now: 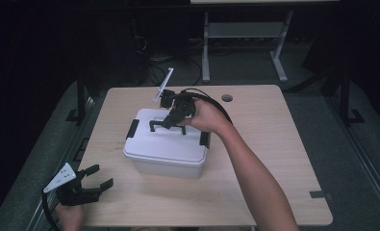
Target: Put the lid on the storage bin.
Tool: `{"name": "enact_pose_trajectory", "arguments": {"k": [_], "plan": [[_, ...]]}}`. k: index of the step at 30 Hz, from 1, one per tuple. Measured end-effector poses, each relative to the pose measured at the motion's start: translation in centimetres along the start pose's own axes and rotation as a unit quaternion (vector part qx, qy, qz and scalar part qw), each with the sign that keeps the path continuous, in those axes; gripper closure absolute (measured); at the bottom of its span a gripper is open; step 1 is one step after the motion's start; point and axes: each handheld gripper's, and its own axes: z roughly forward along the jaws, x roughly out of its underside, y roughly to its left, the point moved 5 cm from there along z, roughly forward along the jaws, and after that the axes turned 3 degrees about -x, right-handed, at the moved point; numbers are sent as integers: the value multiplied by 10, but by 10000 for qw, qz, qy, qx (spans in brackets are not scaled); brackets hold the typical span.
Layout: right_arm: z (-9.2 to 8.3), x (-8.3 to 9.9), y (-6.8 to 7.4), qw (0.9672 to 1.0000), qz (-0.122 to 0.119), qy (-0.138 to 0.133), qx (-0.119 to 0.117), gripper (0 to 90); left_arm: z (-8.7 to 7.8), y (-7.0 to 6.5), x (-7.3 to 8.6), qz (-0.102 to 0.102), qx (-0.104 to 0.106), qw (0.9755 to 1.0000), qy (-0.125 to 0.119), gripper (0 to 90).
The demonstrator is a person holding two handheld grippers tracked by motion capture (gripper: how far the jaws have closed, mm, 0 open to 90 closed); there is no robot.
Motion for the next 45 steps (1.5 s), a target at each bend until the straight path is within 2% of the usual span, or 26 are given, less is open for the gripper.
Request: {"name": "enact_pose_trajectory", "arguments": {"k": [22,35,45], "plan": [[-16,17,11,9995,136,-264,-83,764,4,-3,-2,52,27,10000,31,131],[-39,32,17,9990,236,-361,82,735,4,-4,-2,66,38,10000,31,130],[-49,46,16,9985,370,-352,171,722,4,-4,-2,69,44,10000,41,130]]}}
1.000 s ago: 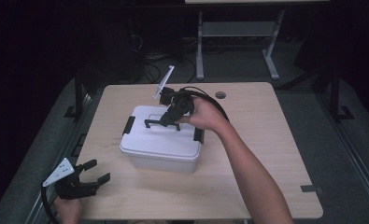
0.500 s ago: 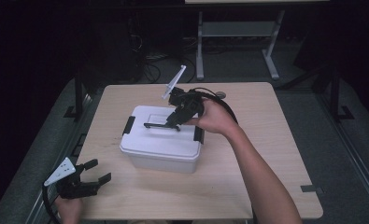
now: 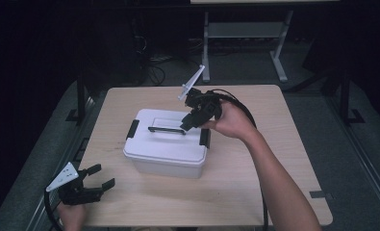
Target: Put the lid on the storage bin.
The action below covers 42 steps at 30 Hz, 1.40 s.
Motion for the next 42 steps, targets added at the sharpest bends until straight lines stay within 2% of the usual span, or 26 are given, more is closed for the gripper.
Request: {"name": "enact_pose_trajectory", "arguments": {"k": [23,42], "plan": [[-20,29,1,9996,214,-92,160,680,1,-1,1,5,-5,10000,55,130],[-33,54,0,9984,454,-174,277,610,2,-1,1,31,-11,10000,66,131]]}}
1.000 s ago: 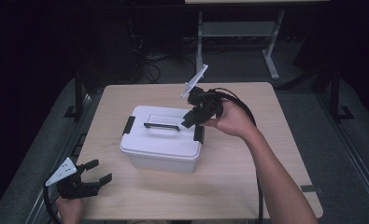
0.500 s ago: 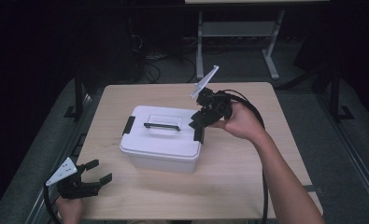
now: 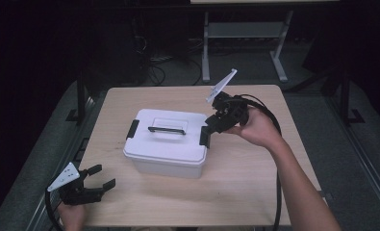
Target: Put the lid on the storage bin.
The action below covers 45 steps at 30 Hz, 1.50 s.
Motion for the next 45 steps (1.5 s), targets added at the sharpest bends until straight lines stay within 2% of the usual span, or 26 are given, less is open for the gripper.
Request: {"name": "enact_pose_trajectory", "arguments": {"k": [13,24,37,45], "plan": [[-9,22,-2,9999,148,-14,87,583,0,0,0,10,-18,10000,20,131],[-15,42,-4,9991,391,-64,119,560,1,-1,0,29,-18,10000,40,131],[-20,58,-5,9985,496,-142,167,528,1,-1,0,34,-20,10000,45,131],[-25,72,-6,9975,640,-200,208,518,1,-1,1,51,-22,10000,70,131]]}}
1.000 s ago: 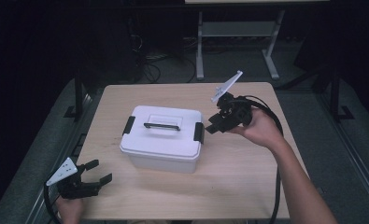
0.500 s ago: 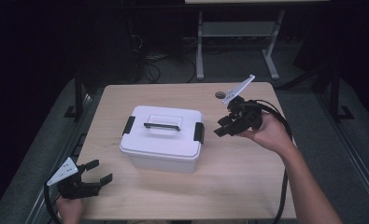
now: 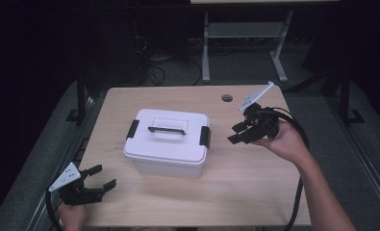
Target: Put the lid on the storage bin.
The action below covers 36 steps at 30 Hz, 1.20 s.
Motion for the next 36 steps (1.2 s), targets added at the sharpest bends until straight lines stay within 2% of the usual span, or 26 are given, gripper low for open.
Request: {"name": "enact_pose_trajectory", "arguments": {"k": [18,27,36], "plan": [[-1,38,-5,9996,283,-70,21,491,1,-1,0,13,3,10000,46,131],[3,61,-7,9988,472,-109,-23,473,1,-1,1,12,8,10000,50,131],[8,79,-5,9984,545,-159,-36,458,3,-3,1,34,31,10000,84,130]]}}
